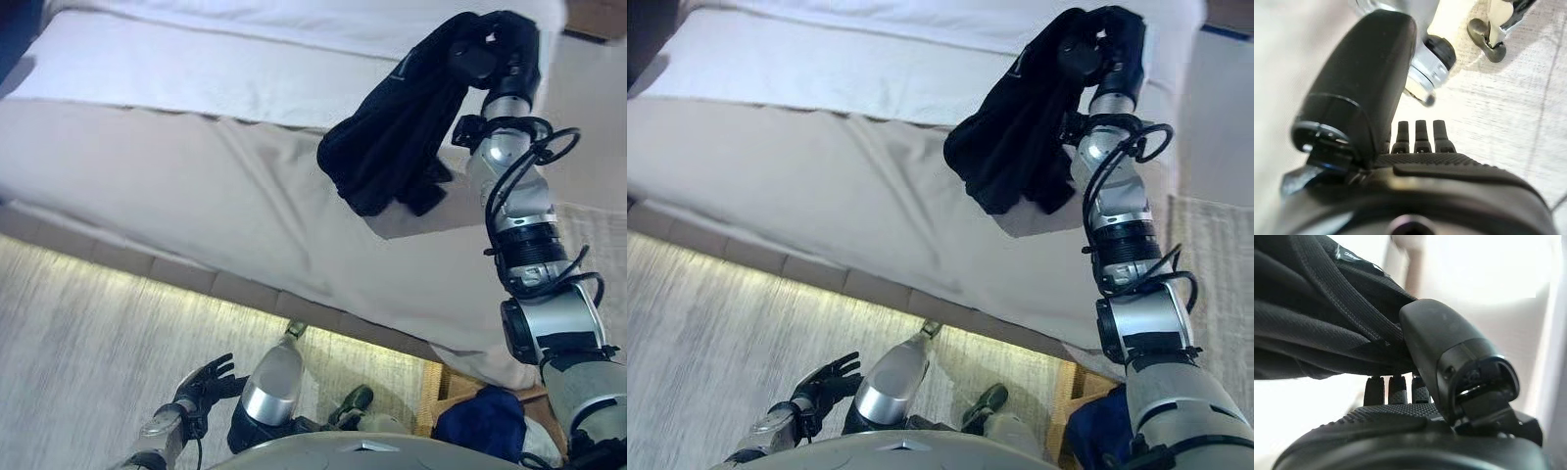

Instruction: Pick up the clothes from the bed and place them into the basket

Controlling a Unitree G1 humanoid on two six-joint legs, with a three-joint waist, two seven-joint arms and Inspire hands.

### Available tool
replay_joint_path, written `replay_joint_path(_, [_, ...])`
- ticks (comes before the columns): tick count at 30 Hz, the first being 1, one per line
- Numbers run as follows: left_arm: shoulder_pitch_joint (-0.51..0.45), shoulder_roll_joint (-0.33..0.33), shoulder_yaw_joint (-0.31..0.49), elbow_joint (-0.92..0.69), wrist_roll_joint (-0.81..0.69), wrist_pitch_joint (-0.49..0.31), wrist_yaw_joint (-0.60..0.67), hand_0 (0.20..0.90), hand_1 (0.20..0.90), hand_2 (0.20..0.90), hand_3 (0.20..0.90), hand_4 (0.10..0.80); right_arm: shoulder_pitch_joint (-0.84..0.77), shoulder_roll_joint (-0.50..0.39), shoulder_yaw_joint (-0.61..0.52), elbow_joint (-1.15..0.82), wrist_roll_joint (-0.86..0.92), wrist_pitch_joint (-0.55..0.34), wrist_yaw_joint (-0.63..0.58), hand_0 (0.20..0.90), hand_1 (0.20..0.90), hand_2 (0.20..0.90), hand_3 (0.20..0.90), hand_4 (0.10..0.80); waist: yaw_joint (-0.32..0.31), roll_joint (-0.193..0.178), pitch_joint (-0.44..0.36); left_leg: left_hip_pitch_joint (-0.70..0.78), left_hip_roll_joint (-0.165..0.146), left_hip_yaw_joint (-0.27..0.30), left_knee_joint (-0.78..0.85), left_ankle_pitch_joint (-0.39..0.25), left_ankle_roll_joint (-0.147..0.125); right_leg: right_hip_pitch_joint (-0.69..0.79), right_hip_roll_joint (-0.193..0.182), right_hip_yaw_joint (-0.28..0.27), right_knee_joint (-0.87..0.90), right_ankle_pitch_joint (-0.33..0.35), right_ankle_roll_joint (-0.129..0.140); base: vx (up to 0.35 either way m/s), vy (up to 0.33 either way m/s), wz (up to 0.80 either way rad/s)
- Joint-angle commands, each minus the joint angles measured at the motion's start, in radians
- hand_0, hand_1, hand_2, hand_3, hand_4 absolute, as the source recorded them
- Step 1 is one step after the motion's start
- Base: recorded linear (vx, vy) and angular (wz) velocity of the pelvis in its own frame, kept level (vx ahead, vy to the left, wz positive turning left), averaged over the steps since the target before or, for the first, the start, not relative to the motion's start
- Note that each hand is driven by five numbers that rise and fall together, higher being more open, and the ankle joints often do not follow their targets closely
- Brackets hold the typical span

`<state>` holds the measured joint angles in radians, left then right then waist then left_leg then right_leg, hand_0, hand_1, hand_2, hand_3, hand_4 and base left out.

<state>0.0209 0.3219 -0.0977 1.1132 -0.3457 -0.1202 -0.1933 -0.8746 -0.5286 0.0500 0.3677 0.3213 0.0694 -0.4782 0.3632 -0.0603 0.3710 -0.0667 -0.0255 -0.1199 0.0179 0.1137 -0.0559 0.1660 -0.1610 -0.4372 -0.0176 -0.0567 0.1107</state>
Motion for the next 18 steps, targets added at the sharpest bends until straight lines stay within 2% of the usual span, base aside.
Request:
replay_joint_path(1, [0.074, -0.001, -0.009, 0.082, 0.052, 0.006, 0.022, 0.9, 0.9, 0.9, 0.9, 0.8, 0.036, -0.19, -0.019, -0.176, -0.092, -0.142, -0.109, 0.3, 0.3, 0.3, 0.2, 0.1, -0.091, 0.025, -0.255, 0.073, -0.004, 0.051, -0.094, -0.093, 0.042, -0.017, 0.069, 0.056, 0.045, -0.048, -0.043, -0.085, -0.07, -0.71])
replay_joint_path(7, [0.027, -0.002, -0.014, 0.061, 0.053, 0.069, 0.037, 0.9, 0.9, 0.9, 0.9, 0.8, 0.082, -0.359, -0.087, -0.263, -0.124, -0.104, -0.217, 0.3, 0.3, 0.3, 0.2, 0.1, -0.217, 0.012, -0.303, 0.127, 0.017, 0.162, -0.105, -0.135, 0.041, -0.043, 0.087, 0.156, -0.036, 0.019, -0.035, -0.089, -0.068, -0.69])
replay_joint_path(11, [-0.002, 0.004, -0.034, 0.04, 0.068, 0.104, 0.033, 0.9, 0.9, 0.9, 0.9, 0.8, 0.112, -0.447, -0.142, -0.234, -0.041, -0.114, -0.256, 0.3, 0.3, 0.3, 0.2, 0.1, -0.278, 0.003, -0.32, 0.146, 0.025, 0.22, -0.105, -0.152, 0.041, -0.052, 0.094, 0.191, -0.047, 0.034, -0.034, -0.065, -0.061, -0.55])
replay_joint_path(13, [-0.022, 0.006, -0.054, 0.028, 0.073, 0.119, 0.031, 0.9, 0.9, 0.9, 0.9, 0.8, 0.133, -0.485, -0.171, -0.207, -0.01, -0.102, -0.251, 0.3, 0.3, 0.3, 0.2, 0.1, -0.306, -0.001, -0.326, 0.16, 0.028, 0.251, -0.105, -0.162, 0.041, -0.054, 0.098, 0.205, -0.049, 0.037, -0.034, -0.042, -0.075, -0.37])
replay_joint_path(18, [-0.044, 0.011, -0.083, 0.014, 0.082, 0.142, 0.014, 0.9, 0.9, 0.9, 0.9, 0.8, 0.187, -0.553, -0.203, -0.133, -0.02, -0.068, -0.191, 0.3, 0.3, 0.3, 0.2, 0.1, -0.349, -0.005, -0.335, 0.186, 0.029, 0.288, -0.105, -0.177, 0.046, -0.054, 0.106, 0.239, -0.053, 0.041, -0.035, -0.002, -0.068, -0.35])
